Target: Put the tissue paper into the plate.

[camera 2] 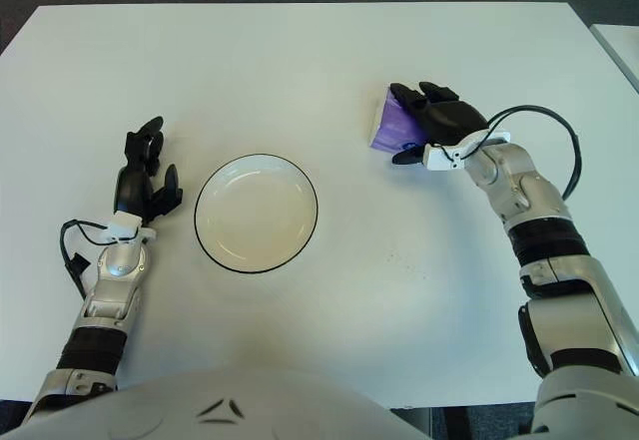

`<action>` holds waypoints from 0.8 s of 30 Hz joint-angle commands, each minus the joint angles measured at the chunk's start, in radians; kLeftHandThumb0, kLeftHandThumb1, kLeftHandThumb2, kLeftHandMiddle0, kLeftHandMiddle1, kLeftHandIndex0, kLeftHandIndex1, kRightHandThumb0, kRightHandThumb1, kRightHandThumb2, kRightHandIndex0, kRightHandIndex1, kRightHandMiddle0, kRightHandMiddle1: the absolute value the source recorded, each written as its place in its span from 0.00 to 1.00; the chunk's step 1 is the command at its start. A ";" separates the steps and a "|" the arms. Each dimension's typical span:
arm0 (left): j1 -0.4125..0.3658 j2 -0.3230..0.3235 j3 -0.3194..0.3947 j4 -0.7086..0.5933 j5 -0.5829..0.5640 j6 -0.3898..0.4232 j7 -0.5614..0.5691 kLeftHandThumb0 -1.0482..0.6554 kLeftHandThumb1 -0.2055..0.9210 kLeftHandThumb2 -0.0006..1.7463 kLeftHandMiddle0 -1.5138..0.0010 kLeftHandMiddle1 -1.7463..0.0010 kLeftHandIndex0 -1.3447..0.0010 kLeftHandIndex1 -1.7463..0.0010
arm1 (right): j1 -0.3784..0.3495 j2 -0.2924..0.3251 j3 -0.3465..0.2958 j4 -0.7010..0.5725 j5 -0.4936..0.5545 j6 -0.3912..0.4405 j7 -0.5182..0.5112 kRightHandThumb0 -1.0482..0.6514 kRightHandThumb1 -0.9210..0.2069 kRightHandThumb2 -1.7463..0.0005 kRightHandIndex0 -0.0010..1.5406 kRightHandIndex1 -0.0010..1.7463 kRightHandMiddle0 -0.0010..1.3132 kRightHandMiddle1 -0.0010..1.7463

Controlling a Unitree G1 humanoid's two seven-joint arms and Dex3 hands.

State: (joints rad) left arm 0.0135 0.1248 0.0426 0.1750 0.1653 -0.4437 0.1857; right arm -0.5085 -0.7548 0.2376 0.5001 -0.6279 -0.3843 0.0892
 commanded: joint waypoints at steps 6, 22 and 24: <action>0.118 -0.005 0.002 0.081 0.009 0.031 -0.004 0.20 1.00 0.43 0.79 0.97 1.00 0.59 | 0.067 0.041 0.026 0.072 0.029 -0.007 0.016 0.00 0.00 0.78 0.00 0.00 0.00 0.00; 0.117 -0.002 0.006 0.077 0.013 0.036 0.000 0.20 1.00 0.44 0.79 0.97 1.00 0.59 | 0.037 0.058 0.050 0.149 0.017 -0.028 0.001 0.00 0.00 0.73 0.00 0.00 0.00 0.00; 0.116 -0.002 0.006 0.077 0.014 0.036 0.000 0.20 1.00 0.44 0.79 0.97 1.00 0.59 | 0.031 0.061 0.054 0.159 0.014 -0.030 -0.005 0.00 0.00 0.72 0.00 0.00 0.01 0.00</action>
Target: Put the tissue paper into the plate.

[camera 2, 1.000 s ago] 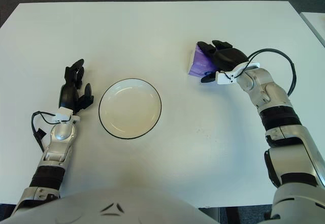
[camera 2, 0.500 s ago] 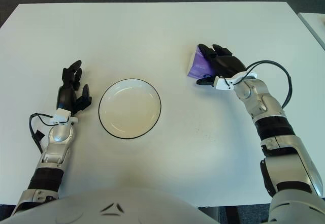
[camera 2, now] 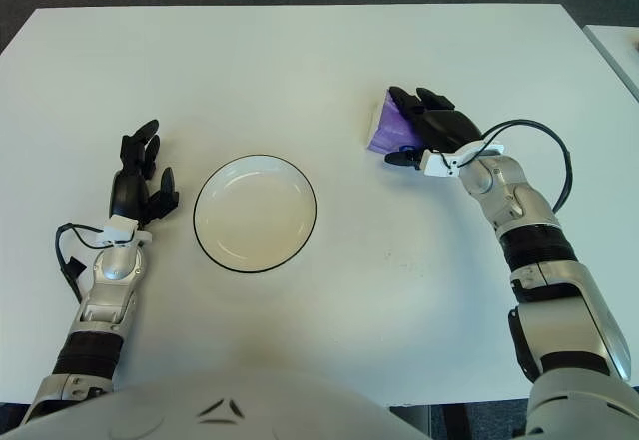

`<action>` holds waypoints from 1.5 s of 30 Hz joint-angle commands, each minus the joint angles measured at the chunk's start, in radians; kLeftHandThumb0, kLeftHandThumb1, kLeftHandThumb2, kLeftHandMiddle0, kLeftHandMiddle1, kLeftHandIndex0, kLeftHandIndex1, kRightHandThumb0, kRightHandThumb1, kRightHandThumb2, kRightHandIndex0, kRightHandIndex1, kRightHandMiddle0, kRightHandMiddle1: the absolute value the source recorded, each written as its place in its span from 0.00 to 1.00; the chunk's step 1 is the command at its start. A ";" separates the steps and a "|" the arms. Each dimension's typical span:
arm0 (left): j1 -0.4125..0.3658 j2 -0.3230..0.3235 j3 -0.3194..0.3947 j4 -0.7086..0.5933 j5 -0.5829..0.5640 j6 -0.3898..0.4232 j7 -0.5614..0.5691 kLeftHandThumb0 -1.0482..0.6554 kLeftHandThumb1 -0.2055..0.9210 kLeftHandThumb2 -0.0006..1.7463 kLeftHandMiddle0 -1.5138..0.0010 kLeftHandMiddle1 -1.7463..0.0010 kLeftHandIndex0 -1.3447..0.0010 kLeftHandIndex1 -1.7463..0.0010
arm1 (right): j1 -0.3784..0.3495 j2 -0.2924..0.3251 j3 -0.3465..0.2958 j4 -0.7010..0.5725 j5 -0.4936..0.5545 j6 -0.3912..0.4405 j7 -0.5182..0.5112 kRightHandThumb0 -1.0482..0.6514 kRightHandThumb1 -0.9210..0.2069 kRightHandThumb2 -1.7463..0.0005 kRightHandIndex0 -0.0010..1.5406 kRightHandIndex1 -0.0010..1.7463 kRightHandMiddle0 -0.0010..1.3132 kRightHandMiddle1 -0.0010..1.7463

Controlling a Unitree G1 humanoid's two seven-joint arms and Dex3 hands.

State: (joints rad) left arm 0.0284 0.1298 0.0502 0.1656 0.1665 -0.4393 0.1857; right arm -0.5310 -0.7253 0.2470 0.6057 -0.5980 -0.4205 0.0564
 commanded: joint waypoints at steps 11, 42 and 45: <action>0.097 -0.005 -0.003 0.091 0.015 0.025 -0.001 0.20 1.00 0.44 0.78 0.97 1.00 0.58 | 0.009 0.053 0.075 0.129 -0.048 0.012 -0.041 0.00 0.00 0.71 0.00 0.00 0.04 0.02; 0.087 -0.010 0.003 0.098 0.015 0.029 0.011 0.19 1.00 0.43 0.79 0.97 1.00 0.58 | 0.030 0.205 0.008 0.222 0.060 -0.026 -0.357 0.51 0.66 0.23 0.82 1.00 0.82 1.00; 0.084 -0.010 0.003 0.105 0.015 0.025 0.013 0.19 1.00 0.43 0.79 0.97 1.00 0.58 | 0.042 0.229 -0.012 0.211 0.083 -0.017 -0.382 0.56 0.70 0.17 0.86 1.00 0.87 1.00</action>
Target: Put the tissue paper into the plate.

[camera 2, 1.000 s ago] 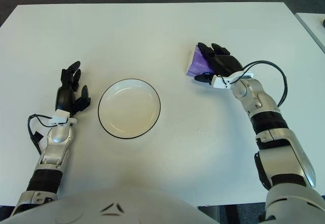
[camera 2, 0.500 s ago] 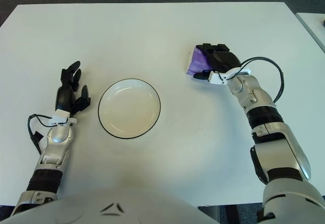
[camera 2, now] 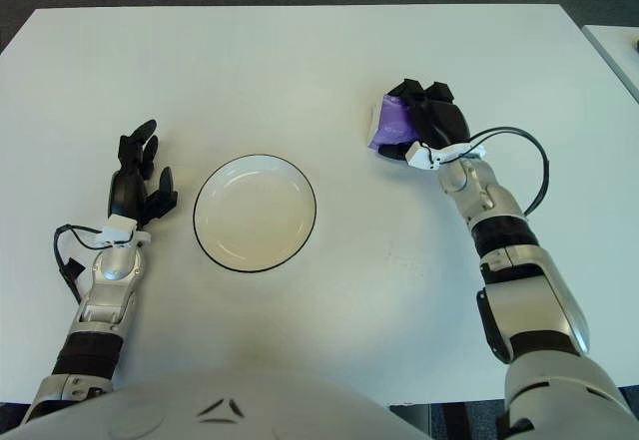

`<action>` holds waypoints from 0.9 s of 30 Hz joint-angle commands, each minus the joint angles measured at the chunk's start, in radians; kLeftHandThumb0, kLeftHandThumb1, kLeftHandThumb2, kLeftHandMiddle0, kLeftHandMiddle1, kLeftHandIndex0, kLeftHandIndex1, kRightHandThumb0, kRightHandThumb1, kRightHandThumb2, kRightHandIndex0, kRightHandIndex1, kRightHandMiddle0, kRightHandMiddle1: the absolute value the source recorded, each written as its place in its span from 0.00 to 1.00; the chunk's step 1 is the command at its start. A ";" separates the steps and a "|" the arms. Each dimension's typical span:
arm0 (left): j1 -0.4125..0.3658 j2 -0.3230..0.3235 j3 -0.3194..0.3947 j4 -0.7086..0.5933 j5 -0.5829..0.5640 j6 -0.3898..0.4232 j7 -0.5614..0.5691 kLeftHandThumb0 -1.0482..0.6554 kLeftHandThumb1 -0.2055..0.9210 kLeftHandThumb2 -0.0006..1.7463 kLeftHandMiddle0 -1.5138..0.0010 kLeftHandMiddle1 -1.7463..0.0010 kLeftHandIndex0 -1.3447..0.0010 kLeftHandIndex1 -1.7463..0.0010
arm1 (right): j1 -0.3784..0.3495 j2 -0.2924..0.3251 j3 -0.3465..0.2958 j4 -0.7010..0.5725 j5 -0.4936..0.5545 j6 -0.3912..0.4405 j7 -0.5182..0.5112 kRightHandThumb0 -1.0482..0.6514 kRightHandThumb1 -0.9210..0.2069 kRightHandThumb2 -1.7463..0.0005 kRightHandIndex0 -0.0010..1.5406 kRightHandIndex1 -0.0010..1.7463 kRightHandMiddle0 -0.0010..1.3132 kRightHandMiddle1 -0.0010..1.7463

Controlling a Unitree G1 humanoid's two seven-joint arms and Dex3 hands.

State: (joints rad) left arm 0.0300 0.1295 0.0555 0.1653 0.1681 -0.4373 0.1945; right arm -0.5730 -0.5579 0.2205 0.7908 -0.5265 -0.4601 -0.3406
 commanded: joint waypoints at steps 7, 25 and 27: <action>0.075 -0.012 -0.005 0.117 0.014 0.019 0.004 0.20 1.00 0.43 0.79 0.97 1.00 0.57 | 0.088 0.092 -0.001 0.024 0.028 0.027 -0.006 0.60 0.72 0.12 0.90 1.00 0.89 1.00; 0.068 -0.023 -0.011 0.128 0.016 0.013 0.013 0.19 1.00 0.43 0.77 0.96 1.00 0.56 | 0.069 0.115 -0.017 0.024 0.028 0.010 -0.070 0.61 0.72 0.10 0.92 1.00 0.92 1.00; 0.068 -0.024 -0.011 0.128 0.016 0.014 0.014 0.19 1.00 0.43 0.77 0.96 1.00 0.55 | 0.066 0.113 -0.024 0.007 0.029 0.008 -0.083 0.61 0.72 0.10 0.92 1.00 0.93 1.00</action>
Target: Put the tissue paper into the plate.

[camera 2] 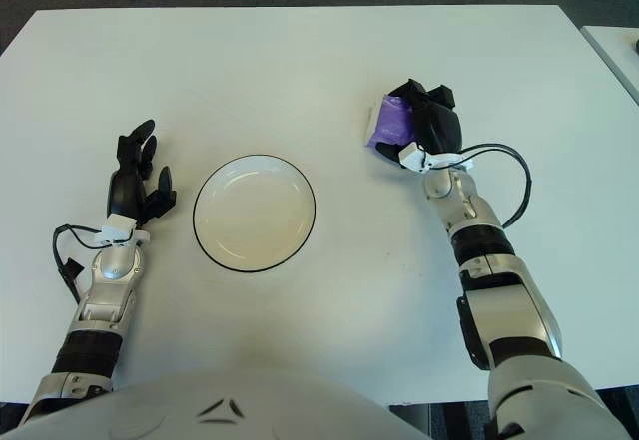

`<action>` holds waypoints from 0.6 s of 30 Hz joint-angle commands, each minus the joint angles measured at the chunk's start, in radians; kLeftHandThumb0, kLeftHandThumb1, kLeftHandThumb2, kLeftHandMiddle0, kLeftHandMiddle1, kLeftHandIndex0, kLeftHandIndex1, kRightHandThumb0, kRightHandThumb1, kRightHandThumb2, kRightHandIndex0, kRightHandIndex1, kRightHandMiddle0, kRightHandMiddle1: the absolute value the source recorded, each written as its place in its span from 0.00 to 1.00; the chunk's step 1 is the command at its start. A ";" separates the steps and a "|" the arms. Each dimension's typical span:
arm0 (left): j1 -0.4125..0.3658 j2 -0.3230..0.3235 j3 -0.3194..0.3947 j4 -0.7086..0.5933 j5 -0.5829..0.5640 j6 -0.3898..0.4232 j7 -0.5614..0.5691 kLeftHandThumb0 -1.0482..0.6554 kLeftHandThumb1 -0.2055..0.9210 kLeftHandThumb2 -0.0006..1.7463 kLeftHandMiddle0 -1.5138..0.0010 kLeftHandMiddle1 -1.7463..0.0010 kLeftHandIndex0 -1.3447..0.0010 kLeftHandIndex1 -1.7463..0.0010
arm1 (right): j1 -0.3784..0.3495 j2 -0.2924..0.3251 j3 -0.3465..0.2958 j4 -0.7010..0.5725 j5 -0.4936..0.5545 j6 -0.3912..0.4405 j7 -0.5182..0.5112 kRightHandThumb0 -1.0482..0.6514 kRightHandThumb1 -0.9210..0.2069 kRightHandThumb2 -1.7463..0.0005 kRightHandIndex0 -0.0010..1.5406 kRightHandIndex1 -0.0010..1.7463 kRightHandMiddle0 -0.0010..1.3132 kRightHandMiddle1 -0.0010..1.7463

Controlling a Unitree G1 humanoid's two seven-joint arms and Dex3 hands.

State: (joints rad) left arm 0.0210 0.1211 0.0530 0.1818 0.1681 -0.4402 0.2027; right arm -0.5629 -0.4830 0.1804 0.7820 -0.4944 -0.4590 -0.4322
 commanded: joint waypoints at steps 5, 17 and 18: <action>0.076 -0.017 -0.009 0.114 0.014 0.020 0.007 0.20 1.00 0.43 0.78 0.96 1.00 0.55 | 0.064 0.029 -0.029 -0.130 0.008 0.034 -0.013 0.62 0.72 0.10 0.92 1.00 0.93 1.00; 0.071 -0.015 -0.011 0.126 0.015 0.014 0.010 0.20 1.00 0.43 0.79 0.97 1.00 0.56 | 0.080 0.116 -0.114 -0.393 0.009 0.086 -0.096 0.59 0.65 0.16 0.90 1.00 0.88 1.00; 0.071 -0.015 -0.011 0.128 0.014 0.013 0.010 0.20 1.00 0.43 0.79 0.97 1.00 0.56 | 0.078 0.121 -0.118 -0.405 0.008 0.089 -0.098 0.59 0.64 0.17 0.90 1.00 0.88 1.00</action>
State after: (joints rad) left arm 0.0095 0.1196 0.0510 0.1849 0.1680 -0.4434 0.2111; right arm -0.4806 -0.3757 0.0945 0.4446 -0.4922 -0.3750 -0.4988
